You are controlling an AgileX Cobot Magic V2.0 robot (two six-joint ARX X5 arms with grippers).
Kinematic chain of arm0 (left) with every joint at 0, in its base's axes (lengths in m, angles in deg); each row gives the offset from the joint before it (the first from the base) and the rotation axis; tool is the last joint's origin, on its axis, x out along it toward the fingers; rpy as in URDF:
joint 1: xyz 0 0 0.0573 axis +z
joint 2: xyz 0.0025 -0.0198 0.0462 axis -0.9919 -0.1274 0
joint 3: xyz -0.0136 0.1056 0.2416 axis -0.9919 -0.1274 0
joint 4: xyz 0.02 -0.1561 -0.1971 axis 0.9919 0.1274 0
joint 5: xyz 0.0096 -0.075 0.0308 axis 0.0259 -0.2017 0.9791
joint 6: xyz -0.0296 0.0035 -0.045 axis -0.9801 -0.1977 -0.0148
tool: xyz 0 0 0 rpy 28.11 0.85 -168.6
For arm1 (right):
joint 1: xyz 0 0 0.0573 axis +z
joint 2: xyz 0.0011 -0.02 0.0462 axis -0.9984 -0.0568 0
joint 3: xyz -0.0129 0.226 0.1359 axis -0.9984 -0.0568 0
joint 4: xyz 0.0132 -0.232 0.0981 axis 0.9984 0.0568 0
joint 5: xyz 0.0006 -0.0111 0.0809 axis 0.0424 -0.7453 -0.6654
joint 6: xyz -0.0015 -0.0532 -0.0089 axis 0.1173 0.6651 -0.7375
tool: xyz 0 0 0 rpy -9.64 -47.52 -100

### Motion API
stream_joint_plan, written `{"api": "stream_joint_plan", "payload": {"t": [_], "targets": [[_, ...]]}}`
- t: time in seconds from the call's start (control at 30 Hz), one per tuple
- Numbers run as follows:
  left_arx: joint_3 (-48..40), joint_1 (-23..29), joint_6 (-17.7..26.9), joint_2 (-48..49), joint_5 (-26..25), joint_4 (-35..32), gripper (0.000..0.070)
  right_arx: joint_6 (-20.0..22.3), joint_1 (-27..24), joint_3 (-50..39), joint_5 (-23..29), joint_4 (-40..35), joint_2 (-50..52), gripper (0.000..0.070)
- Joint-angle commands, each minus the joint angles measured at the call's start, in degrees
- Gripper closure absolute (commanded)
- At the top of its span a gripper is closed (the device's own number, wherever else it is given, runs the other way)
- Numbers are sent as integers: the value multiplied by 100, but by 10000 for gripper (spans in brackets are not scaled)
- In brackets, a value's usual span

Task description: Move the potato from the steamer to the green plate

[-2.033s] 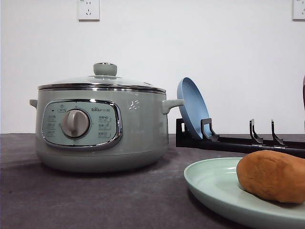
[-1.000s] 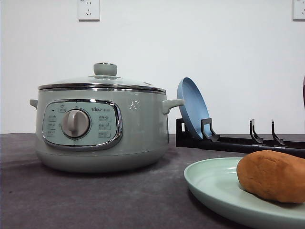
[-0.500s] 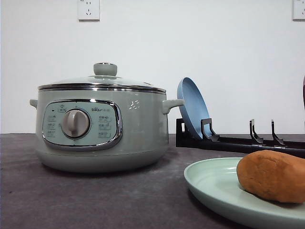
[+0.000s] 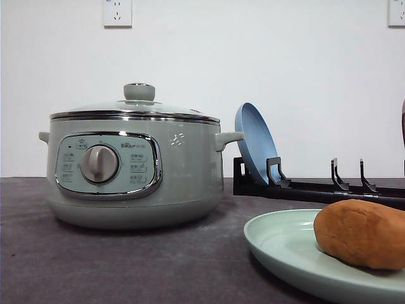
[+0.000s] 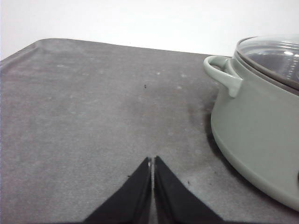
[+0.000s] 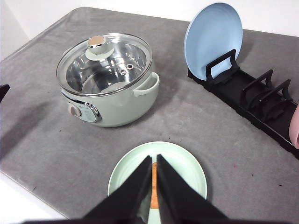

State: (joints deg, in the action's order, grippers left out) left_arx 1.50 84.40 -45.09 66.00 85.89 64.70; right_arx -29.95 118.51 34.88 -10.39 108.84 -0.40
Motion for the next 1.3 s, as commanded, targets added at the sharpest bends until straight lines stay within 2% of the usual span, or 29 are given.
{"api": "stream_joint_plan", "payload": {"t": [0.0,0.23,0.53,1.27], "targets": [[-72,15,-37,4,23,-57,700,44,35,85,2,-61,-33,699],[-187,-5,-39,4,21,-48,700,44,35,85,2,-61,-33,699],[-187,-272,-39,4,21,-54,700,44,35,85,2,-61,-33,699],[-187,-278,-37,2,21,-54,700,44,35,85,2,-62,-33,699]]}}
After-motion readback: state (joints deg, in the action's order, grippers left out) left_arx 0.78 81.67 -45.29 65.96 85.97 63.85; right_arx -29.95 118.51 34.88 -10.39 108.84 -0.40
